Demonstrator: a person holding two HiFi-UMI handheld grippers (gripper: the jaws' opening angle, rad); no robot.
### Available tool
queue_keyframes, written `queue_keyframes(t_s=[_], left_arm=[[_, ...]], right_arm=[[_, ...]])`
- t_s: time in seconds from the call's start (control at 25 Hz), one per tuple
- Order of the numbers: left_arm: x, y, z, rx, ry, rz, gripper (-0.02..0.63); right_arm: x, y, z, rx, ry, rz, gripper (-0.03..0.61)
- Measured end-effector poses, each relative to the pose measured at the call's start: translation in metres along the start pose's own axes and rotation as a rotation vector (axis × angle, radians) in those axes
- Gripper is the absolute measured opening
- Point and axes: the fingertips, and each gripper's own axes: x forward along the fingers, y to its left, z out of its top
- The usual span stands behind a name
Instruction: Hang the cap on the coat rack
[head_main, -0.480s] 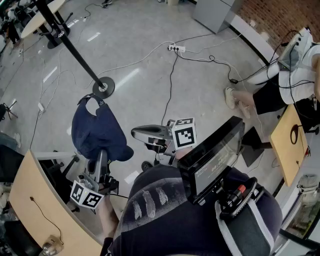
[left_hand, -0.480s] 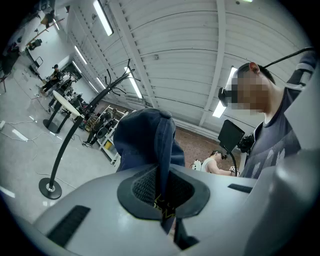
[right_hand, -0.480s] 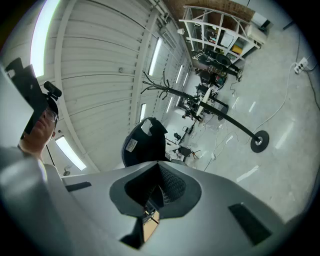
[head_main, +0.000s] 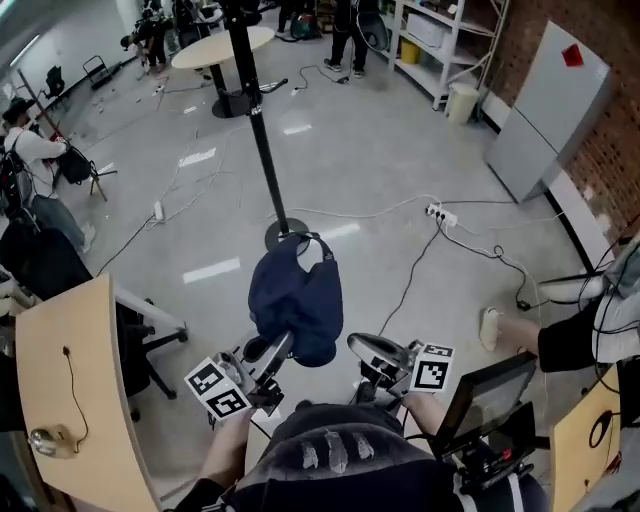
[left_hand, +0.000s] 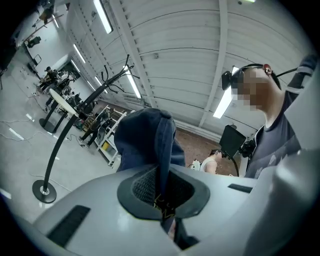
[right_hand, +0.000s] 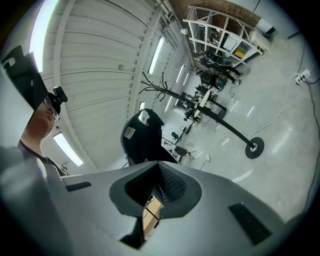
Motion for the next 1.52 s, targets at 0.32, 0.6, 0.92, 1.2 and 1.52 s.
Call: queue_keyframes(t_s=[0.32, 0.6, 0.92, 1.2, 1.52], left_arm=[[0.056, 0.007, 0.044, 0.036, -0.029, 0.109, 0.009], [0.055, 0.026, 0.078, 0.097, -0.104, 0.221, 0.009], [0.010, 0.096, 0.118, 0.137, -0.192, 0.211, 0.009], [-0.039, 0.158, 0.169, 0.160, -0.152, 0.104, 0.009], [-0.052, 0.197, 0.188, 0.126, -0.173, 0.085, 0.009]], right_arm=[[-0.013, -0.004, 0.055, -0.011, 0.123, 0.065, -0.006], [0.011, -0.023, 0.079, -0.032, 0.298, 0.102, -0.006], [0.105, -0.043, 0.080, -0.069, 0.309, 0.112, -0.006], [0.209, -0.028, 0.066, -0.026, 0.249, 0.110, -0.006], [0.253, -0.040, 0.065, 0.027, 0.277, 0.077, -0.006]])
